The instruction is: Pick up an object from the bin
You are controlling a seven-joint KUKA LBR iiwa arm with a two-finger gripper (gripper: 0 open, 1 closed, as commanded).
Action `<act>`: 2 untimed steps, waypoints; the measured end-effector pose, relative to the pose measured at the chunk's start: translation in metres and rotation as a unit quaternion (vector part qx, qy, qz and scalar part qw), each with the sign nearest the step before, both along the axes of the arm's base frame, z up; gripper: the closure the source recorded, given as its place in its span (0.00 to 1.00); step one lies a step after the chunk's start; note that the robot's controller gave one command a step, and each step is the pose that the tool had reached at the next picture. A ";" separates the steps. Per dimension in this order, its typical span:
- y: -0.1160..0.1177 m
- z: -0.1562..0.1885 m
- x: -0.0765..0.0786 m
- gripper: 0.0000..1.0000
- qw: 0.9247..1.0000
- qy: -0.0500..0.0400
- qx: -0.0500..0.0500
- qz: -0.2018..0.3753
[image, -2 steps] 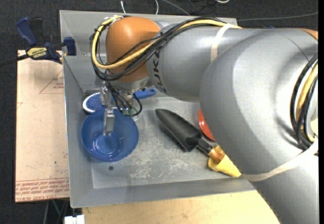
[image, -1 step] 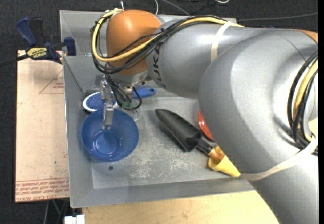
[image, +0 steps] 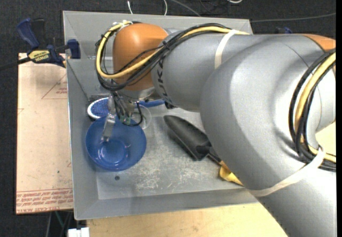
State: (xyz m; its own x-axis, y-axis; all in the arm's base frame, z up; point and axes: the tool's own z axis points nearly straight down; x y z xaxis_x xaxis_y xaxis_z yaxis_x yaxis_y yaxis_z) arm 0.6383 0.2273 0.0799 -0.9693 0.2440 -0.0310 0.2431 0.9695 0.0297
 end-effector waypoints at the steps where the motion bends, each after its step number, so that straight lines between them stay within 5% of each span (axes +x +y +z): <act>1: -0.002 0.004 0.003 1.00 1.000 -0.004 -0.001 0.007; 2: -0.002 0.004 0.003 1.00 1.000 -0.004 -0.001 0.009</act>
Offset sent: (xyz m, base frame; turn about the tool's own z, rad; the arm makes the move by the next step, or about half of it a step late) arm 0.0000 0.0000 0.0000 0.0000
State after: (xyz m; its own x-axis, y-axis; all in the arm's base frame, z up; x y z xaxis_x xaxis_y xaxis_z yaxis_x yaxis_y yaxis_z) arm 0.6417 0.2257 0.0838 -0.9731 0.2269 -0.0396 0.2258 0.9737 0.0301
